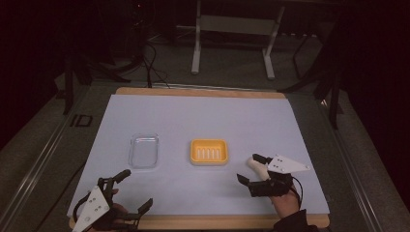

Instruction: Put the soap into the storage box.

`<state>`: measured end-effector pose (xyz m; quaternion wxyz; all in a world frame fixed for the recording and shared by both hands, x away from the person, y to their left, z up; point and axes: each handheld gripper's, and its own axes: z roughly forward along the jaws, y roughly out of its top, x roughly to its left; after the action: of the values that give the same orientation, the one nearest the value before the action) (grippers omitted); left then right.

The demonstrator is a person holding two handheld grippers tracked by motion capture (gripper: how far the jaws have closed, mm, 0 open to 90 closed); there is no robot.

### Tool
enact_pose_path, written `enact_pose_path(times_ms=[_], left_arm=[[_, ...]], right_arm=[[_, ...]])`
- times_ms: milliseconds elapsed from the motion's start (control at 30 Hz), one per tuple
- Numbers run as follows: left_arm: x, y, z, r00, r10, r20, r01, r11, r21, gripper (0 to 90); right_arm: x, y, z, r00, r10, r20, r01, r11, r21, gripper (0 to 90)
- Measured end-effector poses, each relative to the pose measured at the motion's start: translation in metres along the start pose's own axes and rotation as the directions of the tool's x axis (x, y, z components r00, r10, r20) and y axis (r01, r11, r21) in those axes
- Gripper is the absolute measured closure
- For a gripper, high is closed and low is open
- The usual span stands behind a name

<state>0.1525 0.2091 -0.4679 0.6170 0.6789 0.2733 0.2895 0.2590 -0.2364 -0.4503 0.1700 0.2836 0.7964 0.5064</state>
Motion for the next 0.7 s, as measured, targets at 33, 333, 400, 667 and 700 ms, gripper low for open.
enact_pose_path(times_ms=[33, 333, 400, 667, 700], left_arm=[[0.000, 0.000, 0.000, 1.0000, 0.000, 0.000, 0.000, 1.0000, 0.000, 0.1], [0.000, 0.000, 0.001, 1.0000, 0.002, 0.009, -0.002, 1.0000, 0.009, 0.1], [-0.001, 0.000, 0.001, 1.0000, 0.003, 0.007, -0.003, 1.0000, 0.008, 0.1], [-0.001, -0.001, 0.001, 0.9999, 0.009, 0.006, -0.009, 0.9998, 0.018, 0.1], [-0.001, -0.001, 0.001, 0.9999, 0.010, 0.006, -0.010, 0.9998, 0.020, 0.1]], right_arm=[[-0.002, 0.000, 0.001, 0.9998, 0.013, -0.013, -0.013, 1.000, 0.011, 11.9], [-0.004, -0.002, 0.010, 0.9901, -0.006, -0.140, 0.017, 0.997, 0.073, 12.0], [-0.001, -0.003, 0.013, 0.9849, -0.030, -0.171, 0.048, 0.994, 0.101, 12.0], [0.007, -0.003, 0.026, 0.9738, -0.061, -0.219, 0.106, 0.974, 0.199, 12.3], [0.007, -0.002, 0.027, 0.9722, -0.062, -0.226, 0.112, 0.970, 0.214, 12.3]])
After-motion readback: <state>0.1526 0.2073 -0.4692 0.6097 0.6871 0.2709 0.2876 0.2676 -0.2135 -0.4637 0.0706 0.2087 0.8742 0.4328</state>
